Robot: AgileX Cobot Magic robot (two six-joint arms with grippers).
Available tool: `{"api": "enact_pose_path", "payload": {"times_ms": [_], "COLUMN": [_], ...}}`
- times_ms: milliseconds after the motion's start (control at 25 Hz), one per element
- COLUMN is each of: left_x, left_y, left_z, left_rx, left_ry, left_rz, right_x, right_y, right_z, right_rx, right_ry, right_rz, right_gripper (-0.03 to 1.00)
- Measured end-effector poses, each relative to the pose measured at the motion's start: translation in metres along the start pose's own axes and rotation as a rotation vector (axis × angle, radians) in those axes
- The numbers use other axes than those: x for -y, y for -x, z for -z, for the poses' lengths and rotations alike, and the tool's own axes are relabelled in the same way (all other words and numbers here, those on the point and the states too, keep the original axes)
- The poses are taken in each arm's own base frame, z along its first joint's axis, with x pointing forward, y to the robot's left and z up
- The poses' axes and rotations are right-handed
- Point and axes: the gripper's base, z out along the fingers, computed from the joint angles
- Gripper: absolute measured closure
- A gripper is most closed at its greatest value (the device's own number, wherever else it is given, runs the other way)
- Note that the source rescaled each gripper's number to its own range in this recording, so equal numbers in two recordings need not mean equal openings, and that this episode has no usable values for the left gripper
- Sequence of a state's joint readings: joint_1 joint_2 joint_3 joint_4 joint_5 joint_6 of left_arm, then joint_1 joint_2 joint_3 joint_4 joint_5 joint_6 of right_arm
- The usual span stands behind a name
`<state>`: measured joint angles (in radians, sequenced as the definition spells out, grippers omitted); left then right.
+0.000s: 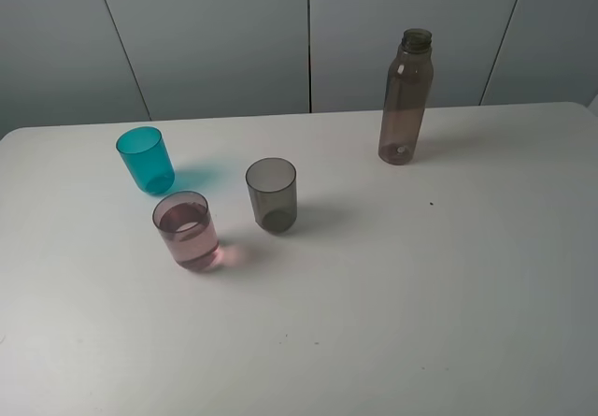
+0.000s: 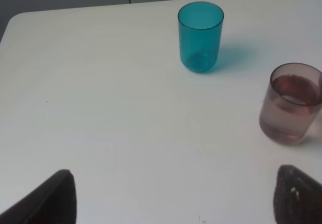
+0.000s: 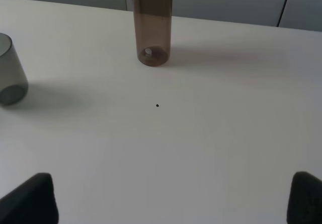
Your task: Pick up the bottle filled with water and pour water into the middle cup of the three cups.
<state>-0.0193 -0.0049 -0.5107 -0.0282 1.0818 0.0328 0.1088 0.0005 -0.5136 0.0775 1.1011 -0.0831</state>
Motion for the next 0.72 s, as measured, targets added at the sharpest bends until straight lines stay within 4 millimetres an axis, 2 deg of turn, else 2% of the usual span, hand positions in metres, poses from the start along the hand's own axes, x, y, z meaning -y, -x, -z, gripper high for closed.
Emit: {"api": "enact_pose_path", "payload": {"times_ms": [720], "left_x": [0.0000], "left_y": [0.0000], "left_z": [0.0000], "left_rx": [0.000], "left_ry": [0.000], "left_rz": [0.000], "right_x": [0.0043], "right_y": [0.0001], "right_z": [0.0000], "right_rx": [0.002], "right_ry": [-0.105], "right_rz": [-0.073], "right_gripper": [0.00]}}
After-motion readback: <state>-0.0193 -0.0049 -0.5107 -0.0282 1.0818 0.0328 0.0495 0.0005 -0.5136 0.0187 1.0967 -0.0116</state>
